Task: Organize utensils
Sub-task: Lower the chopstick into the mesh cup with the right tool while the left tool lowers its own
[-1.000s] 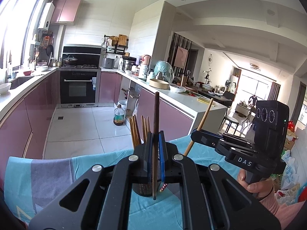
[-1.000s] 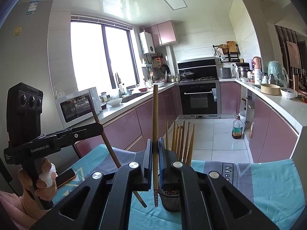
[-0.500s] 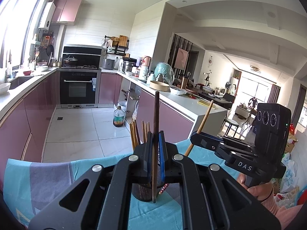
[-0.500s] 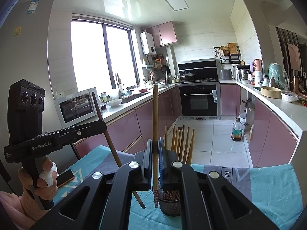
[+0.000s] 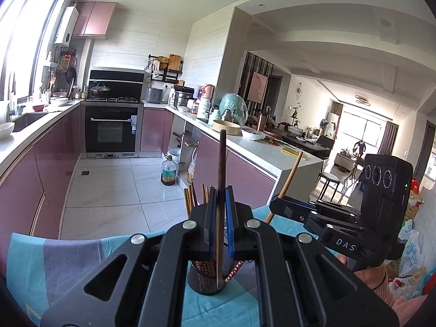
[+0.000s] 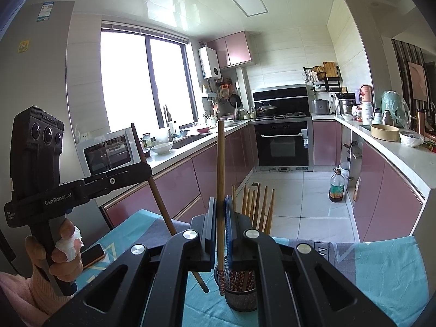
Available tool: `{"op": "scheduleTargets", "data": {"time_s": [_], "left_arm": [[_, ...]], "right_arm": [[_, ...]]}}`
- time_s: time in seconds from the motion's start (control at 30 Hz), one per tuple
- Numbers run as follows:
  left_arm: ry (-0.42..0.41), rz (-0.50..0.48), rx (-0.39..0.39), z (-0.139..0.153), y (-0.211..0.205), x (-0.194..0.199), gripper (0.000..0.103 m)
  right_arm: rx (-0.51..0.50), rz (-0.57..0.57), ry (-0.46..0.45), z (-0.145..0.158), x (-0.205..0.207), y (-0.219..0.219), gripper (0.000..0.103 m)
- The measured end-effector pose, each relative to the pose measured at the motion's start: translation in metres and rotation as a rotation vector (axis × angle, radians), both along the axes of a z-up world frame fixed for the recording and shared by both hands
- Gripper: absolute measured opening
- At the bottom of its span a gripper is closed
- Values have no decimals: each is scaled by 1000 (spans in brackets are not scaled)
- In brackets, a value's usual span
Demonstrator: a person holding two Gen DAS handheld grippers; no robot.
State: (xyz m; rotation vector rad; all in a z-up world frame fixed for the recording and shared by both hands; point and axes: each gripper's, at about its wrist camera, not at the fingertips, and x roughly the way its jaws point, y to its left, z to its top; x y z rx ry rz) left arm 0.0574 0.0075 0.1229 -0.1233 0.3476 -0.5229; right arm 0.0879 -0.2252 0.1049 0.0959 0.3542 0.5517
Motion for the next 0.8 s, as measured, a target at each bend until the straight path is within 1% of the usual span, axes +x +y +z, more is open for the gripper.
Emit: {"op": "scheduleTargets", "data": {"time_s": [0.53,0.8], "left_arm": [[-6,-1,-6,5,3,0,7],[-6,-1,-9,12,9,7,7]], "right_arm": [[4,-12,-4,3,7,-6,5],[8,-24,1,2,13,-10,5]]}}
